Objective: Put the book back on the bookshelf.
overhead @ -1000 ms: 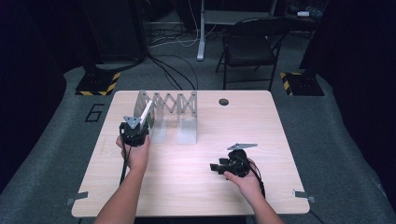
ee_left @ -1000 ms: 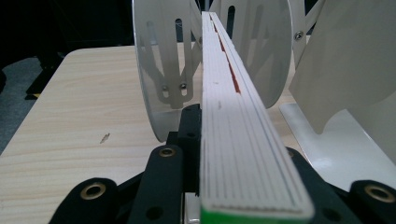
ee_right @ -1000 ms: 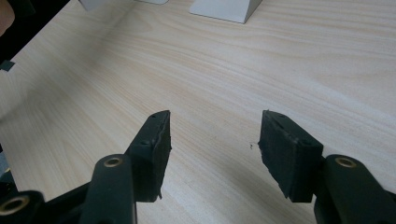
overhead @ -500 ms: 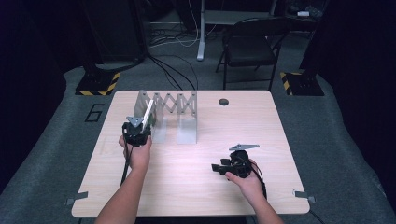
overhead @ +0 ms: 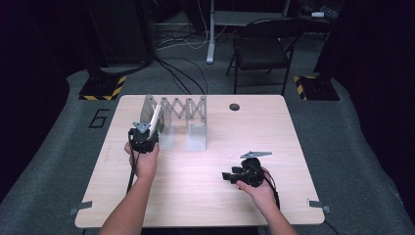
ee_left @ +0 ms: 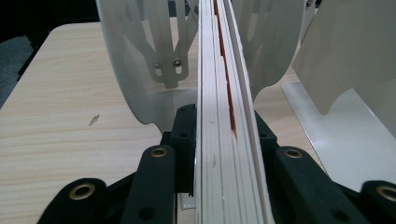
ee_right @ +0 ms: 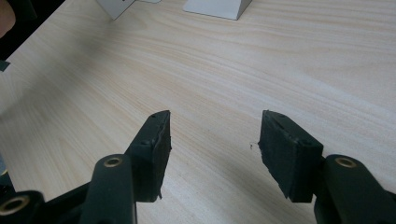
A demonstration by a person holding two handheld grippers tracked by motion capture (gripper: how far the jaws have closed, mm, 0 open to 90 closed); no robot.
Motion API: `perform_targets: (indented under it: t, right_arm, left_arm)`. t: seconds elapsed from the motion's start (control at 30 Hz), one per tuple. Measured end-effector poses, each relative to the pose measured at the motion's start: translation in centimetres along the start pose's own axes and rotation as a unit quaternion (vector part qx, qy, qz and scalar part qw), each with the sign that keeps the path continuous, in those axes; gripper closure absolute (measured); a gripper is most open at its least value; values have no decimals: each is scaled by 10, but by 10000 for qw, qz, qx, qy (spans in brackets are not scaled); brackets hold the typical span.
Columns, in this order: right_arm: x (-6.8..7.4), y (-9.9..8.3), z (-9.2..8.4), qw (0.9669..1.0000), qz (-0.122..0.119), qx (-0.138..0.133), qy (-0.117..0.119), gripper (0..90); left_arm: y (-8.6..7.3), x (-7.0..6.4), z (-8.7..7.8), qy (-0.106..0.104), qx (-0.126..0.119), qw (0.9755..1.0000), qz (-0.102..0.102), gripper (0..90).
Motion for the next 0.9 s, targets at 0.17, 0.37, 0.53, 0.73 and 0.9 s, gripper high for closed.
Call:
perform_targets:
  t: [0.17,0.37,0.53,0.73,0.9]
  right_arm:
    - [1,0,1,10000,3,19,10,432]
    - [1,0,2,10000,-56,23,4,431]
    - [1,0,3,10000,-28,44,-11,431]
    - [1,0,4,10000,-29,64,-11,429]
    - [1,-1,4,10000,-19,68,-16,429]
  left_arm:
    - [1,1,-4,56,-86,9999,-58,639]
    - [1,2,-9,44,-132,9999,-60,568]
    - [-1,1,-12,-3,-126,9999,-39,521]
    - [-5,-2,-9,53,9,10000,-43,391]
    - [-8,2,-8,120,-3,9999,-96,339]
Point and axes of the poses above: each handheld gripper's, and its own axes: z roughly forward along the jaws, y roughly out of its top, x roughly to its left, the point moved 2 cm from there along z, roughly forward along the jaws, and after that the axes turned 1 degree about y, right-handed, at the moved point
